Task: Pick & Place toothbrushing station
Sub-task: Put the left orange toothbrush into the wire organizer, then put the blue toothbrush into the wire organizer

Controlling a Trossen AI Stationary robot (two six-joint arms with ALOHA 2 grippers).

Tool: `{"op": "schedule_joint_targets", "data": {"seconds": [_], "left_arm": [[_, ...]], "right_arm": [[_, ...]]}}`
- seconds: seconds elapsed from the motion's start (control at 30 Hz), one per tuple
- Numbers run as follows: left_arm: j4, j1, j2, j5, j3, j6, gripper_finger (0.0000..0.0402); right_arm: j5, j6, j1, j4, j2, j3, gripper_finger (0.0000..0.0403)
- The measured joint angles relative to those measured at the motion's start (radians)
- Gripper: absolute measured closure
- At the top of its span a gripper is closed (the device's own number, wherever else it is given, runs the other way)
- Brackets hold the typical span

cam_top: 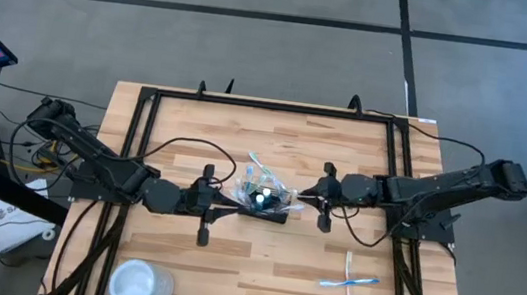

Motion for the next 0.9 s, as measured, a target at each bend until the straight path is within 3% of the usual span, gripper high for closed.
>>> {"op": "schedule_joint_targets", "data": {"seconds": [0.4,0.63,0.9], "left_arm": [[0.000,0.000,0.000,0.000,0.000,0.000,0.0372],[0.000,0.000,0.000,0.000,0.000,0.000,0.0372],[0.000,0.000,0.000,0.000,0.000,0.000,0.0372]], "right_arm": [[-0.004,0.051,0.010,-0.169,-0.126,0.000,0.0342],[-0.027,0.173,0.112,-0.344,-0.182,0.000,0.0342],[-0.085,0.426,0.248,-0.518,-0.217,0.000,0.0342]]}}
